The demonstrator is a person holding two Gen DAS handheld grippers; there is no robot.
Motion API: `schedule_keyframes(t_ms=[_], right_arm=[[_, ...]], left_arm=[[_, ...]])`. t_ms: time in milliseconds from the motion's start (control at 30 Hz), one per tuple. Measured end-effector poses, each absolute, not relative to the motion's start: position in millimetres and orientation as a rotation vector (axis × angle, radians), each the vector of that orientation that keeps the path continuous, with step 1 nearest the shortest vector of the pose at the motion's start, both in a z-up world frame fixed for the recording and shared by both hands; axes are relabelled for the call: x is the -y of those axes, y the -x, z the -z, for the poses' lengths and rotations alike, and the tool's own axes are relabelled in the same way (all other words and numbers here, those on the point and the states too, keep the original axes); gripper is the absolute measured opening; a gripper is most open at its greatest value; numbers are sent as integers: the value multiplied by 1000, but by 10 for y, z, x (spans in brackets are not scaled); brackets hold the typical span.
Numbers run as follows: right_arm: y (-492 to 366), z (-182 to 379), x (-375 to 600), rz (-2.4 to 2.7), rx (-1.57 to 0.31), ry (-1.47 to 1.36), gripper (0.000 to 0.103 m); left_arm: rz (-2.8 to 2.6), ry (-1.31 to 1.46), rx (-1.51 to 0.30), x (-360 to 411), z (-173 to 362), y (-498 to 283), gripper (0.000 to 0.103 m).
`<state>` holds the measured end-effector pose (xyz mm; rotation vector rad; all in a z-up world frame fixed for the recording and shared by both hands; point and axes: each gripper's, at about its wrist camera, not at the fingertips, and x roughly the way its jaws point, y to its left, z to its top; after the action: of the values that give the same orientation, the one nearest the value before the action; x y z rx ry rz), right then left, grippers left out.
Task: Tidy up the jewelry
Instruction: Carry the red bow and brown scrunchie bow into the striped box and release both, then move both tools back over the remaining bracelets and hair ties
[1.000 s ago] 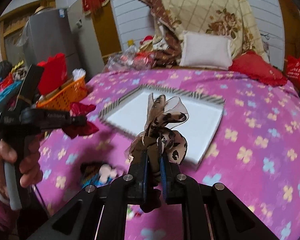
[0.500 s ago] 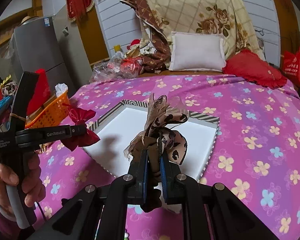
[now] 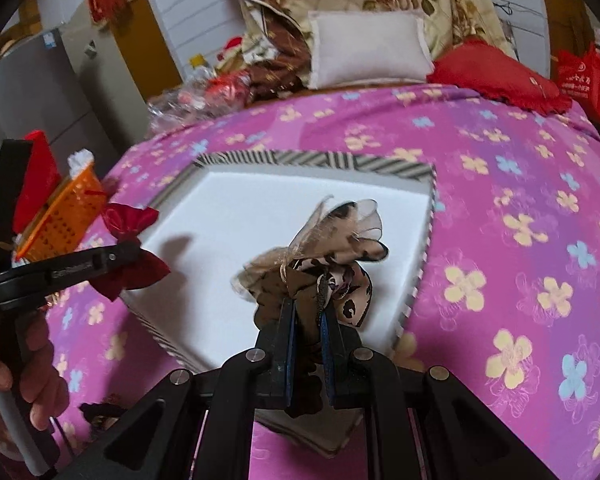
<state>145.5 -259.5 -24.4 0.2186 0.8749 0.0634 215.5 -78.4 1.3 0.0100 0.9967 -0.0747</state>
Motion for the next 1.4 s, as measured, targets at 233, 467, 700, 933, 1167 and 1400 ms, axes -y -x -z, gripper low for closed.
schedule_keyframes(t_ms=[233,467,700,933,1167,1400], right_arm=[[-1426,291,2585,-61,-897,-180,32],[-1259,111,2508,-35,-853,-135,48],[-951,-68,2449,-34,-799,-147,60],[-608,-209,2305,-39,-761,-136,65],[-320,-307,2163,-51,-730,-128,76],[-105,-353,2101,-65,-721,-153,77]], left_arm=[[52,7,-1053,761,175,-2196,20],[66,27,-1047,733,141,-2129,54],[67,34,-1002,665,-61,-1897,59],[49,5,-941,587,-235,-1456,60],[39,-62,-867,550,-313,-947,60],[27,-52,-836,420,-353,-567,60]])
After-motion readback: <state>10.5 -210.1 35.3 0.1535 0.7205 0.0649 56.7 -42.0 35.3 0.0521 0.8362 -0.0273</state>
